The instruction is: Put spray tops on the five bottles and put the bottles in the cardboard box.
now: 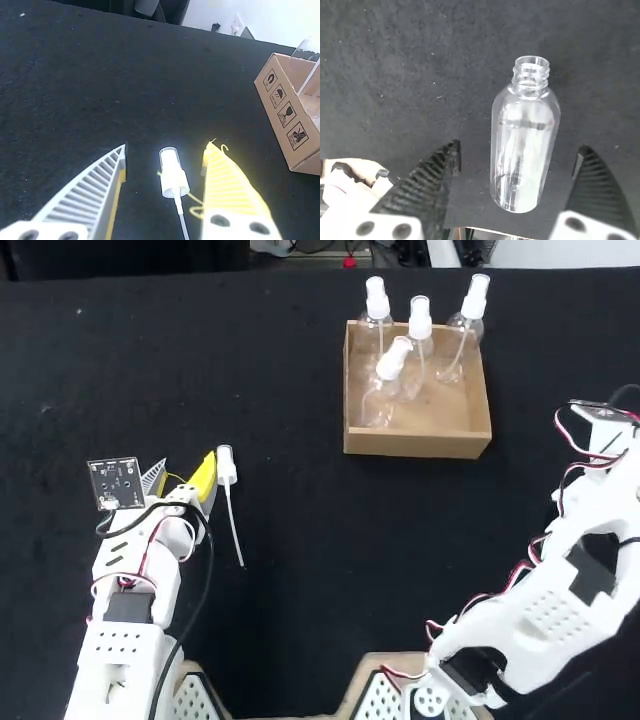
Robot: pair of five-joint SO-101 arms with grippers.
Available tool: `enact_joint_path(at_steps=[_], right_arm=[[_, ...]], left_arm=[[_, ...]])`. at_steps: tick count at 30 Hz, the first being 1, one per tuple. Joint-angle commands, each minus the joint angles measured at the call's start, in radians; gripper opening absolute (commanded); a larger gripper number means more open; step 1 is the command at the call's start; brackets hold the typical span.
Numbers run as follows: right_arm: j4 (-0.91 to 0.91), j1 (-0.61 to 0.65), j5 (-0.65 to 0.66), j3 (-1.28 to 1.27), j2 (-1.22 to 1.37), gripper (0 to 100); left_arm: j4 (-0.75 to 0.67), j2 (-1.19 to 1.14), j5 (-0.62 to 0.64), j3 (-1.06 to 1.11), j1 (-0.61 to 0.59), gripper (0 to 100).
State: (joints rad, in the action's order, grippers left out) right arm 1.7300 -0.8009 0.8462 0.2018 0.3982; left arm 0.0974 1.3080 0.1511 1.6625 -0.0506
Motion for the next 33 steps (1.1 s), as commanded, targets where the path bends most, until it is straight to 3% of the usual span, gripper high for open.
enact_joint_path(at_steps=[1, 16, 24, 33], right_arm=[[0.029, 0.009, 0.008, 0.002, 0.038, 33.5], [0.003, -0.061, 0.008, 0.143, 0.263, 33.3], [0.002, -0.058, 0.008, 0.174, 0.263, 13.6], [0.003, 0.043, -0.123, 0.441, 0.297, 13.4]], left_arm=[[-0.023, 0.011, -0.012, -0.001, 0.007, 24], [-0.025, 0.011, -0.012, -0.001, 0.012, 24], [-0.025, 0.011, -0.012, -0.001, 0.01, 24], [-0.025, 0.011, -0.012, -0.001, 0.007, 24]])
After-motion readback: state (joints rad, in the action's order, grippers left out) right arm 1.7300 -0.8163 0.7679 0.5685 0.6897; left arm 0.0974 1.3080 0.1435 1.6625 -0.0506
